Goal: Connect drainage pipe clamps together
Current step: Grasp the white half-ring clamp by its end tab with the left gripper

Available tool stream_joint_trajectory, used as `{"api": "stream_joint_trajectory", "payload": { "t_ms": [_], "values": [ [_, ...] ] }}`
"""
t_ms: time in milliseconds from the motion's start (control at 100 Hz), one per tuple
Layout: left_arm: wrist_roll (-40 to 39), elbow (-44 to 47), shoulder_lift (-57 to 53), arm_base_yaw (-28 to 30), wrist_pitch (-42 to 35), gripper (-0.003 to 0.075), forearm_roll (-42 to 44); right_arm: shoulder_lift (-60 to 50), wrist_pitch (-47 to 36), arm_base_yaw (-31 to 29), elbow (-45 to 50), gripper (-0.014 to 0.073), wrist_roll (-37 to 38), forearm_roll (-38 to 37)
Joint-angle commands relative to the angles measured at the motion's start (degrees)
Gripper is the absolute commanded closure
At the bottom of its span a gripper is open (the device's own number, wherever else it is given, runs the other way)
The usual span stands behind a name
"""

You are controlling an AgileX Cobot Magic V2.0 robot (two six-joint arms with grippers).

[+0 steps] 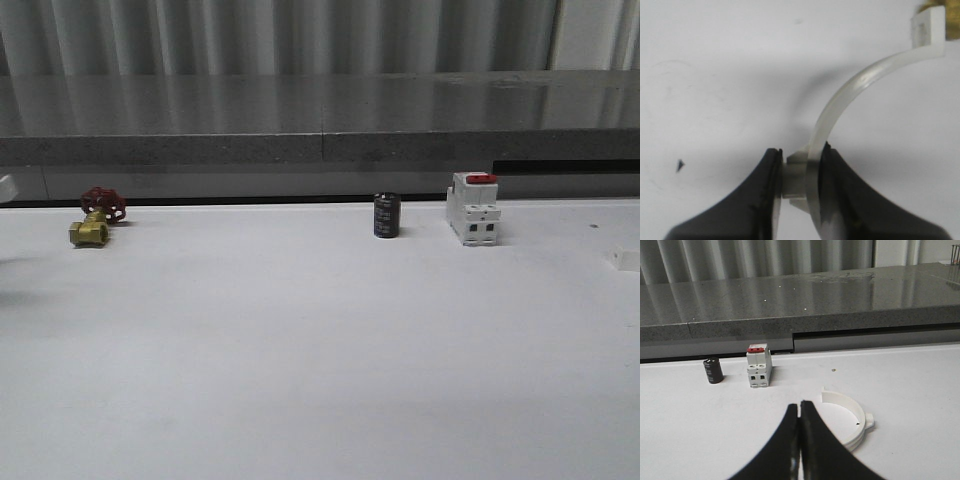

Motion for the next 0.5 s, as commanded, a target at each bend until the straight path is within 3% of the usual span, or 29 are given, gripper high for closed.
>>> {"api": "stream_joint_trajectory", "payload": {
  "t_ms": [0,330,490],
  "values": [
    [-3.9,-1.8,-5.8,-4.3,0.8,0.0741,-1.3,-0.8,-4.7,-0.2,-1.2,0.0661,-0.7,0.2],
    [-24.9,-1.5,-6.9,-25.1,-2.6,0.0741,9.5,-0.8,-4.7,-0.2,-1.2,0.0661,-0.7,0.2],
    [-29.5,-1.6,-5.8,-30.0,-5.2,0.0741,11.5,-0.8,-4.7,-0.2,-1.2,0.0661,-0.7,0.2]
  ]
}}
